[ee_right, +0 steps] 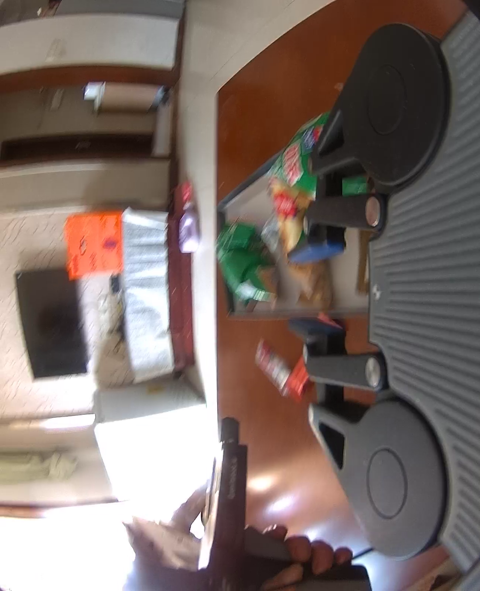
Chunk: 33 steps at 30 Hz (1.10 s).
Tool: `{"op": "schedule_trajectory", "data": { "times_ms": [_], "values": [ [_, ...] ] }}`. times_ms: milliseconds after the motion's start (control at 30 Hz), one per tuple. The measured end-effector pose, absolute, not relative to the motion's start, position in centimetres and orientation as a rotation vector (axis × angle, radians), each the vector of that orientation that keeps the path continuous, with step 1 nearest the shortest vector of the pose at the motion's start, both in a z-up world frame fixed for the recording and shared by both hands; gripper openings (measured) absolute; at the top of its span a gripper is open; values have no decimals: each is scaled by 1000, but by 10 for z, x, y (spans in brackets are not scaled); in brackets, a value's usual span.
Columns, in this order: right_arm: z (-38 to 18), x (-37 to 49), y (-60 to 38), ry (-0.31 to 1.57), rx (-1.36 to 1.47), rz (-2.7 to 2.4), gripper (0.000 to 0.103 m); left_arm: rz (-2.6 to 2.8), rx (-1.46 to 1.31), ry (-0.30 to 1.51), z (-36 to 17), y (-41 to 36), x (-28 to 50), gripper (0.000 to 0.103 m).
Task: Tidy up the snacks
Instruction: 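Move the right gripper to the orange chocolate bar and grasp it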
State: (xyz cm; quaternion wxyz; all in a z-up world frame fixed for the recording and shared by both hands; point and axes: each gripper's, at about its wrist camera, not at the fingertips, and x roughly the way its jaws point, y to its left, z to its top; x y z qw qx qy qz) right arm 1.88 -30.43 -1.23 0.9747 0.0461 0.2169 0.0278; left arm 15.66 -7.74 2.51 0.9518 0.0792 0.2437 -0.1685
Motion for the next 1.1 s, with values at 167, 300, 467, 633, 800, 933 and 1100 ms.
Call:
{"op": "schedule_trajectory", "data": {
  "times_ms": [167,300,467,633,800,933,1100],
  "values": [
    [-17,24,-275,474,22,188,50,-277,145,536,14,-42,163,65],
    [-23,35,-247,512,-63,229,50,-274,153,597,-12,-41,184,65],
    [-31,40,-230,548,-118,231,50,-301,140,669,-44,-71,217,65],
    [-36,35,-231,563,-168,239,50,-328,138,689,-62,-113,240,65],
    [-39,34,-240,571,-163,237,50,-326,152,686,-68,-141,260,62],
    [-41,37,-242,569,-129,249,50,-336,166,681,-67,-146,260,46],
    [-42,59,-225,570,-176,277,50,-318,174,701,-67,-115,261,47]
  ]
}}
